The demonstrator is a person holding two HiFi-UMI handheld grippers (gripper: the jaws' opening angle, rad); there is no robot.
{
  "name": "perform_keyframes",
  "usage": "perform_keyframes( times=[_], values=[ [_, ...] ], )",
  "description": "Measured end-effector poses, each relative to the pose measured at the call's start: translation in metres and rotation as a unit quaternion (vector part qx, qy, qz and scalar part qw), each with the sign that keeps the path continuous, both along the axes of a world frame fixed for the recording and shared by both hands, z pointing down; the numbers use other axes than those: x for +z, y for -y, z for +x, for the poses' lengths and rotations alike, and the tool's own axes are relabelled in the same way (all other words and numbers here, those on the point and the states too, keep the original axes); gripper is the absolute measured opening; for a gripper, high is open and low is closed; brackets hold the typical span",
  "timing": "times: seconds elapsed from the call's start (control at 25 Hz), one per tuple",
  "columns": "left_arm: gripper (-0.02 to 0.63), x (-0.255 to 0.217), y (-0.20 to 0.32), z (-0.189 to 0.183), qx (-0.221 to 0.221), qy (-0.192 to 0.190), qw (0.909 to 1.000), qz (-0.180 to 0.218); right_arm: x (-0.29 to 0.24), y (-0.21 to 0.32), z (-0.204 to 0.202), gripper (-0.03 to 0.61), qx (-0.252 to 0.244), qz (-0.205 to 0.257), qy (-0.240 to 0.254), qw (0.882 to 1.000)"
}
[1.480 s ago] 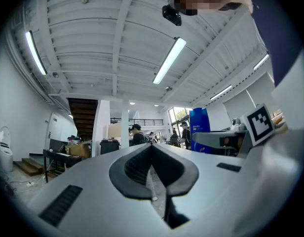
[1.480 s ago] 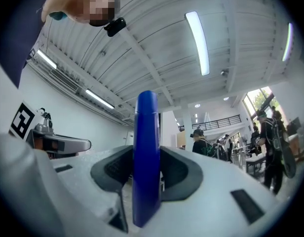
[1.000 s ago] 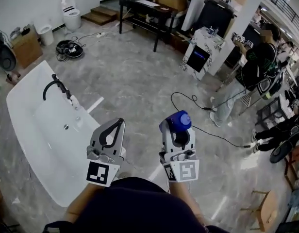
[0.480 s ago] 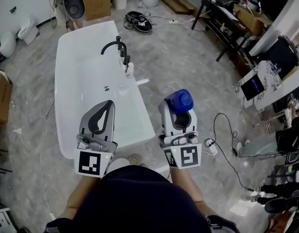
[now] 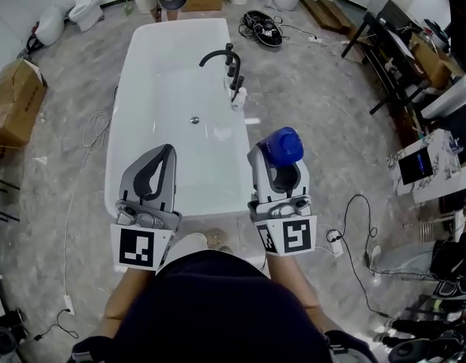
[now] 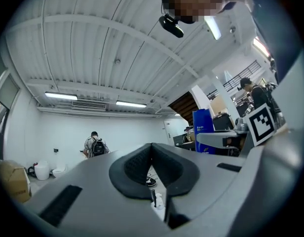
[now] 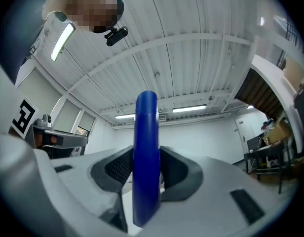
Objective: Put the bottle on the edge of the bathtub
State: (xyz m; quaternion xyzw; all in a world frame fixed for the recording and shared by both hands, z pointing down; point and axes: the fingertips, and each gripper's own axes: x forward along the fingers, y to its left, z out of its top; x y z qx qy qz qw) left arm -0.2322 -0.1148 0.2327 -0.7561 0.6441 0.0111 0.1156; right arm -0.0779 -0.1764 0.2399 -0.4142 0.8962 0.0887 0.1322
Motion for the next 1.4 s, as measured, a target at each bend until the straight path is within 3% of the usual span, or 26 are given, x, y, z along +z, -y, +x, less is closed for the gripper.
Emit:
perform_keyframes(
  times=[0.64,1.16,1.4],
  values=[
    [0.002,0.015,0.042,0.035,0.058,0.013,0.9982,-0.008,0.034,0.021,0.029,0.155,0.037,-0.014,-0.019,0.999],
    [0.002,0.146,0.071,0.062,0.124,0.011,0.9891,-0.079,0.156,0.036,0.049,0.155,0.036,-0.062,-0.057,0.996],
    [0.002,0.206,0.093,0.068,0.141,0.020,0.9847,-0.100,0.207,0.048,0.055,0.155,0.038,-0.066,-0.053,0.996]
  ],
)
